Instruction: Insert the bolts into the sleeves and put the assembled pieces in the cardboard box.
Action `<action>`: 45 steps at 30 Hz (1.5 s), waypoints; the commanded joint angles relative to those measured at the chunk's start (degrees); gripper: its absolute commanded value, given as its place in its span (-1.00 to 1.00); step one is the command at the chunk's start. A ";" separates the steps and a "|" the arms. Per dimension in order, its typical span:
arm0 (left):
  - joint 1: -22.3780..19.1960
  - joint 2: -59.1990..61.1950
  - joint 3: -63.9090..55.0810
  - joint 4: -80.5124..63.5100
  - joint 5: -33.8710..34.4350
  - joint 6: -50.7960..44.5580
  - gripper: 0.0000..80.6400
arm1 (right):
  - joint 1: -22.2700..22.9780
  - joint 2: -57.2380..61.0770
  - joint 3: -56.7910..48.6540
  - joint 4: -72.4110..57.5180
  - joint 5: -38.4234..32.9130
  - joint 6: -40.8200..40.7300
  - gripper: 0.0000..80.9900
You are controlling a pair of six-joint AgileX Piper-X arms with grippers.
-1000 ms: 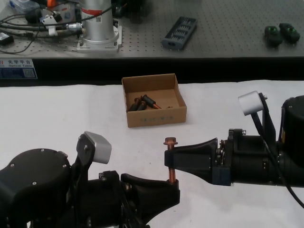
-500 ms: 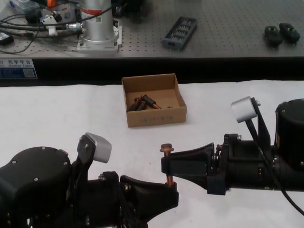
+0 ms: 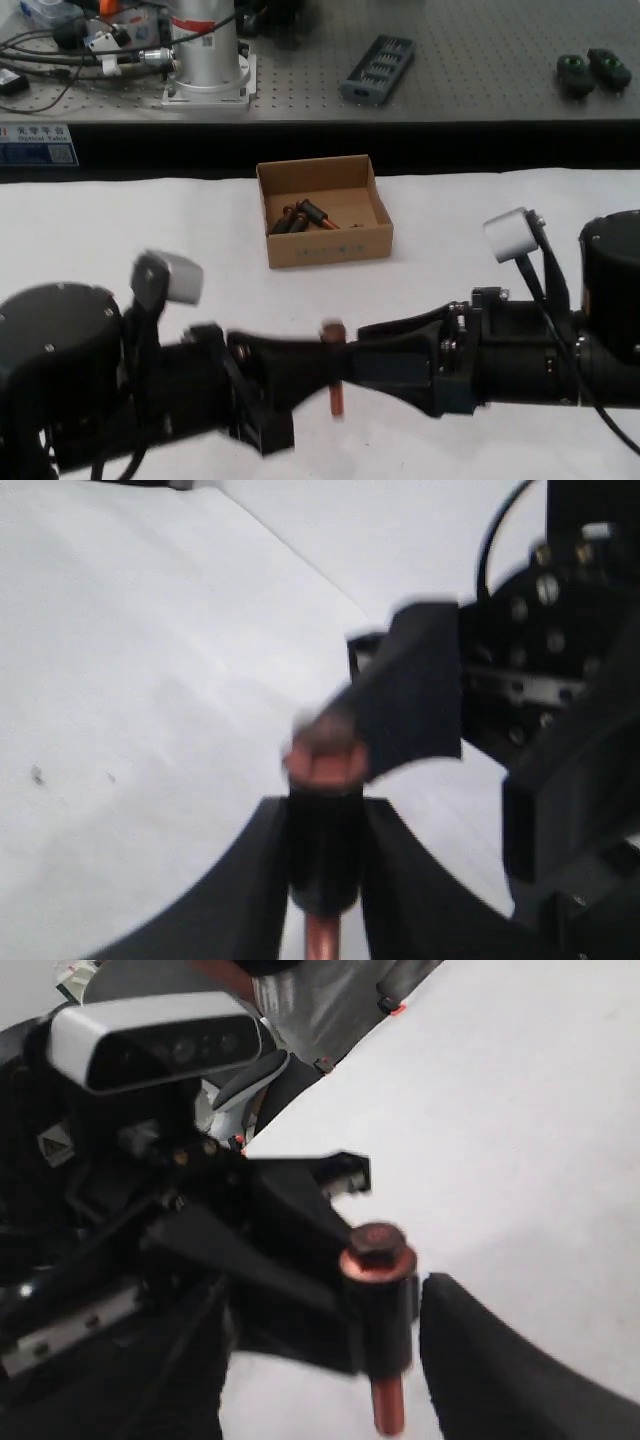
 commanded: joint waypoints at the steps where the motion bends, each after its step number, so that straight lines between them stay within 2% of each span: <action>1: 0.60 -0.28 -1.32 -3.21 -2.42 1.53 -0.95 | -1.79 -2.01 -1.59 0.29 1.23 -0.01 0.03; 6: 0.60 1.30 -3.41 0.05 -3.35 1.54 -0.95 | -4.64 -7.57 -5.96 6.42 1.98 -0.01 0.01; 12: 1.26 7.48 -15.62 11.55 -3.35 8.32 -0.95 | -4.85 -19.05 -7.68 20.22 4.56 -4.22 -0.12; 24: 10.56 26.81 -44.88 31.15 -6.40 12.91 -0.95 | -4.75 -39.85 -7.68 42.76 11.27 -4.26 -0.17; 28: 12.42 32.89 -54.53 37.98 -6.40 13.91 -0.95 | -4.75 -43.37 -7.68 48.08 11.30 -4.43 -0.38; 31: 13.10 36.49 -59.63 40.26 -6.40 13.89 -0.95 | -4.75 -45.34 -7.68 49.80 11.30 -4.43 -0.47; 36: 13.34 41.47 -65.43 44.14 -6.66 13.89 -0.95 | -4.75 -47.22 -7.68 51.29 11.30 -4.48 -0.48; 45: 13.81 47.69 -71.37 48.87 -11.53 16.97 -0.95 | -4.75 -47.67 -7.68 53.83 11.30 -3.87 -0.48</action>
